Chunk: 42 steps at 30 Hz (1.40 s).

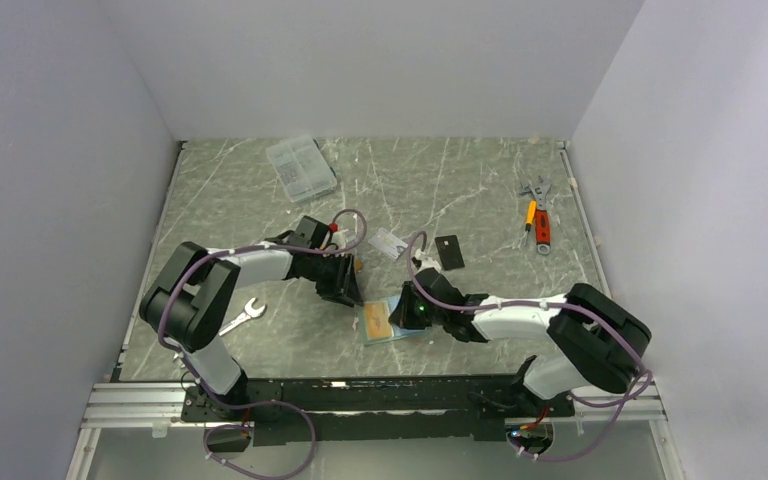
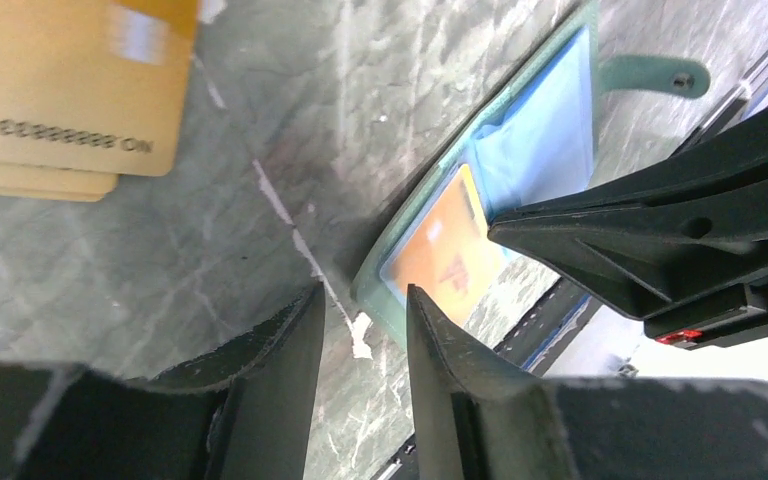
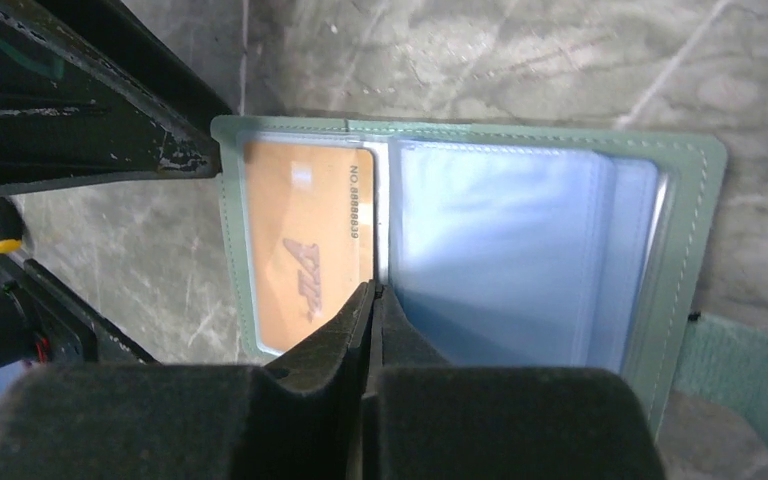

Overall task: Put the credit cards into the card holder
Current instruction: Insert the credit card into the card holder, then pick up the credit card from the center of the board.

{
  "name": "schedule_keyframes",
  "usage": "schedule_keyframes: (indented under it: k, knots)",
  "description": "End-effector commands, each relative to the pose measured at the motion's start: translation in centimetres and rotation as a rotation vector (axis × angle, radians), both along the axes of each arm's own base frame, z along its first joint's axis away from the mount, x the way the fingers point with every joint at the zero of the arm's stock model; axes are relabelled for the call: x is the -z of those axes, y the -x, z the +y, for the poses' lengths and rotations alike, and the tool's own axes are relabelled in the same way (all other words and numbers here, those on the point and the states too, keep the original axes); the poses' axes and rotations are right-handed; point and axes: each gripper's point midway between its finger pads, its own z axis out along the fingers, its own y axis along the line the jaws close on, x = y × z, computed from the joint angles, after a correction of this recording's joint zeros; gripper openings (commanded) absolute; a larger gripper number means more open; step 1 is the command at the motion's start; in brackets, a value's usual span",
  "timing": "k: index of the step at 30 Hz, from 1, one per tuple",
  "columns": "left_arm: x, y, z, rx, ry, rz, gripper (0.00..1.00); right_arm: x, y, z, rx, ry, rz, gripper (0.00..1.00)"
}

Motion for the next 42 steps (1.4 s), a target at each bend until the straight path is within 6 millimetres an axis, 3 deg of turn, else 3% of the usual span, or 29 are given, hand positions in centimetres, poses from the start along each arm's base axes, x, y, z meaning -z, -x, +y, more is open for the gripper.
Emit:
schedule_keyframes:
  k: [1, 8, 13, 17, 21, 24, 27, 35, 42]
  knots:
    - [-2.0, -0.8, -1.1, 0.092, -0.026, -0.120, 0.41, -0.1, 0.3, -1.2, 0.022, 0.024, 0.003, 0.05]
    - [-5.0, -2.2, -1.6, 0.231, -0.057, -0.222, 0.41, -4.2, -1.7, 0.0, 0.008, -0.001, -0.070, 0.19]
    - [-6.7, -1.5, -1.3, 0.344, -0.042, -0.241, 0.38, -5.8, -3.1, -2.6, 0.041, 0.064, -0.120, 0.30]
    - [-8.0, 0.0, -1.6, 0.406, 0.008, -0.289, 0.39, -4.8, -3.9, -5.9, 0.084, 0.181, -0.132, 0.45]
    - [-8.4, 3.9, -3.3, 0.599, 0.037, -0.409, 0.42, -2.7, -4.0, -7.0, 0.092, 0.247, -0.094, 0.46]
    - [-7.7, 6.8, -4.6, 0.758, 0.003, -0.527, 0.44, -1.4, -3.3, -7.7, 0.109, 0.261, -0.059, 0.46]
    - [-6.6, 8.1, -5.5, 0.850, -0.029, -0.586, 0.44, -0.8, -2.2, -8.4, 0.145, 0.243, -0.036, 0.45]
    - [-3.4, 8.0, -5.1, 0.925, -0.122, -0.626, 0.43, -1.1, 1.2, -8.9, 0.219, 0.167, 0.008, 0.42]
    - [-2.3, 8.0, -5.3, 0.968, -0.202, -0.754, 0.42, -2.4, 1.6, -9.5, 0.277, 0.131, -0.007, 0.41]
